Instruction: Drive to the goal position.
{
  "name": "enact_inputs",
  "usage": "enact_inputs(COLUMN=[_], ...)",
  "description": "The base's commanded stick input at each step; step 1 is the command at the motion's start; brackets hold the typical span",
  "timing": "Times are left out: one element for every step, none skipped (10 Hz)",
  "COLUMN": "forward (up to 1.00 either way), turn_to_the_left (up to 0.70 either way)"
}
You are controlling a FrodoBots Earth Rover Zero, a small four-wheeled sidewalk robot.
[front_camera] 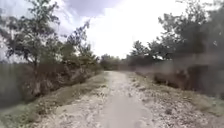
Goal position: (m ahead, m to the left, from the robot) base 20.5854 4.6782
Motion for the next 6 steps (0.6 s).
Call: enact_inputs(forward=[0.70,0.70,0.70,0.70,0.70,0.70], turn_to_the_left=[0.00,0.00,0.00,0.00,0.00,0.00])
